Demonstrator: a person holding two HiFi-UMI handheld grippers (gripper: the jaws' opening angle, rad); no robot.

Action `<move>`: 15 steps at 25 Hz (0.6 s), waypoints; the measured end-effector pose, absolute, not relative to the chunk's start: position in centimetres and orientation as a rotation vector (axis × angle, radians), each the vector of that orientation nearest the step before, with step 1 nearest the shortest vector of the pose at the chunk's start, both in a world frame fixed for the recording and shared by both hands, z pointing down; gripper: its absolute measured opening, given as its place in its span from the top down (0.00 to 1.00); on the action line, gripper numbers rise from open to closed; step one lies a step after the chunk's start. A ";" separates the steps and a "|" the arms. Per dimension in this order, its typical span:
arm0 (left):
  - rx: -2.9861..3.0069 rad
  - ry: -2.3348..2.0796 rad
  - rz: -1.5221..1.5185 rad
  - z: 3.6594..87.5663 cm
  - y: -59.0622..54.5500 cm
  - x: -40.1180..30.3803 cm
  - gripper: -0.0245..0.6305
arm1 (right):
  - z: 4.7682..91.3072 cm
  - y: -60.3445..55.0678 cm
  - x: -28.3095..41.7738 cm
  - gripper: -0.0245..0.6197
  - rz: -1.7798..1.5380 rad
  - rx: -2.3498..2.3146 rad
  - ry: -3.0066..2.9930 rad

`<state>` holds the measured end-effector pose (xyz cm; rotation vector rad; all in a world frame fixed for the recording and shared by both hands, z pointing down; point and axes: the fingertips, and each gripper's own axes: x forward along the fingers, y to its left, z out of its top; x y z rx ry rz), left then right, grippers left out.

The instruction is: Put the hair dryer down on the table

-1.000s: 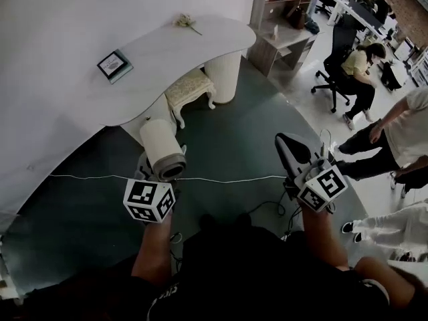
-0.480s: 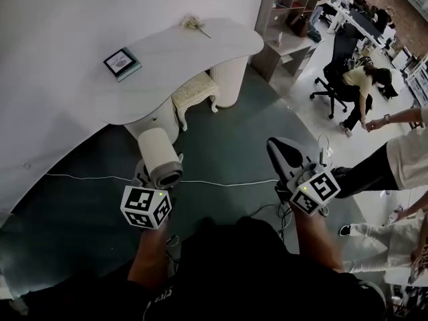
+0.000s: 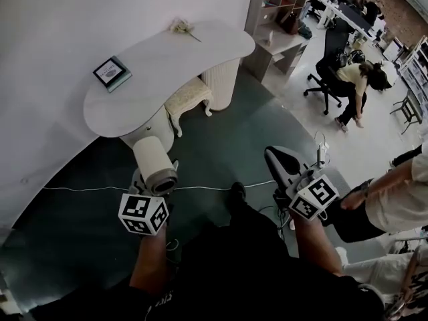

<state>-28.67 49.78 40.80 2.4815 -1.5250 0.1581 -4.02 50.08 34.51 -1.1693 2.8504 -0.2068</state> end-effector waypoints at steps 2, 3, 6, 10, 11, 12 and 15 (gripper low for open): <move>2.479 -1.527 0.170 40.8 48.7 -28.4 0.66 | 34.6 48.8 -4.2 0.95 -0.217 -1.137 2.860; 2.476 -1.531 0.175 40.7 48.0 -28.3 0.66 | 34.7 48.0 -4.3 0.95 -0.222 -1.119 2.865; 2.469 -1.556 0.188 40.8 45.4 -27.8 0.66 | 35.3 45.0 -4.1 0.95 -0.234 -1.073 2.876; 2.444 -1.582 0.192 40.8 40.5 -26.0 0.66 | 36.0 39.7 -2.1 0.95 -0.254 -1.057 2.883; 2.436 -1.582 0.194 40.7 39.1 -25.4 0.66 | 36.0 38.2 -1.5 0.95 -0.255 -1.054 2.885; 2.431 -1.580 0.199 40.6 37.6 -24.7 0.66 | 35.9 36.7 -0.8 0.95 -0.257 -1.050 2.887; 2.435 -1.572 0.228 40.2 33.5 -21.9 0.66 | 36.4 32.3 1.5 0.95 -0.279 -1.033 2.894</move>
